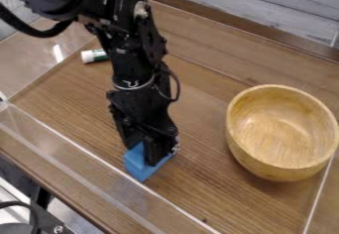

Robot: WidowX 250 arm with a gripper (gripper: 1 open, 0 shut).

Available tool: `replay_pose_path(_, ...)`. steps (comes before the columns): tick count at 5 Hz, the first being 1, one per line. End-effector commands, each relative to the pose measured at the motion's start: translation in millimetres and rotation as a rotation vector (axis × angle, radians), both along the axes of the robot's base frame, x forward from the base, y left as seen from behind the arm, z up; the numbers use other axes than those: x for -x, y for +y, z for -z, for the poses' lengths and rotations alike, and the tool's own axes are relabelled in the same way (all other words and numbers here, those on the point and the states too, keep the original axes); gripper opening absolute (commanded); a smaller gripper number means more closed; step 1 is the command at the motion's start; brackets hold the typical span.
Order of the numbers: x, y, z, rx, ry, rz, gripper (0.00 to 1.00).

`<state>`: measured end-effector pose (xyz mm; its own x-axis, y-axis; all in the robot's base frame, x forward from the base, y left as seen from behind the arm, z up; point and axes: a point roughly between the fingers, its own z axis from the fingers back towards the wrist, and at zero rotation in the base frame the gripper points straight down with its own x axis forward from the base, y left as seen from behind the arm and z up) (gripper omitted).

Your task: Put the blue block in the brown bowl

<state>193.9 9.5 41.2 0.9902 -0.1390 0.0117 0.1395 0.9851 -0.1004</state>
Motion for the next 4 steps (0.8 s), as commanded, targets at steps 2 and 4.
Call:
replay_pose_path(2, -10.2, 0.7, -15.2, -0.004, -0.057, 0.001, 0.00)
replay_pose_path(4, -10.1, -0.3, -18.8, -0.001, -0.058, 0.005, 0.00)
